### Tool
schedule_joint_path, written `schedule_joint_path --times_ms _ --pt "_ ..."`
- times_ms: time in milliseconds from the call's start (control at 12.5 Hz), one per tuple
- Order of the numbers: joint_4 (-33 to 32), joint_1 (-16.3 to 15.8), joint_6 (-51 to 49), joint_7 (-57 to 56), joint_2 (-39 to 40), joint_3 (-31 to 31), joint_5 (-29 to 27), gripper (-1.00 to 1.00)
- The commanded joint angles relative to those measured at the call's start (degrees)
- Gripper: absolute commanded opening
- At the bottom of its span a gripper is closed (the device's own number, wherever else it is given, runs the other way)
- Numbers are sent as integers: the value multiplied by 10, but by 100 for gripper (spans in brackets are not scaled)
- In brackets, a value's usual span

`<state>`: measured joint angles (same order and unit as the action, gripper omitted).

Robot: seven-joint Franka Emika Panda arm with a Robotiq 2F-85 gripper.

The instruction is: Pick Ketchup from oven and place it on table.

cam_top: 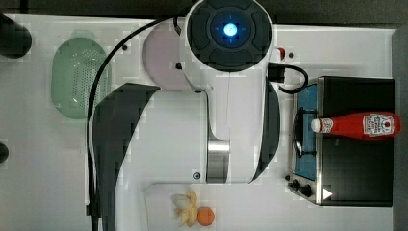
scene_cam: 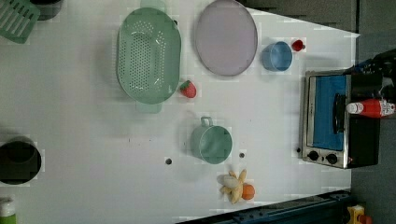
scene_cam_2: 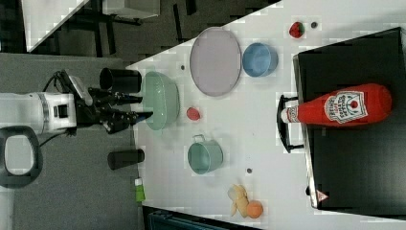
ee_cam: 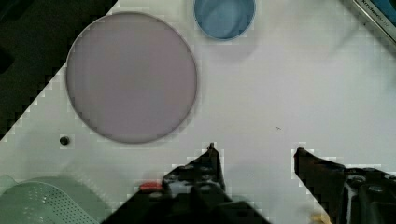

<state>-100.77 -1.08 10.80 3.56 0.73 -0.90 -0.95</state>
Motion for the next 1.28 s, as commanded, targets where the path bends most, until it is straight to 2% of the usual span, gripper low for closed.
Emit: schedule_joint_path --times_ms 80,240,640,1280 --pt "-108 3 -133 45 -232 -26 9 58" --pt "-107 4 -130 45 -232 -27 10 99" --pt "-107 25 -81 45 -207 -85 15 100" --pt "-101 41 77 35 -79 -268 14 100"
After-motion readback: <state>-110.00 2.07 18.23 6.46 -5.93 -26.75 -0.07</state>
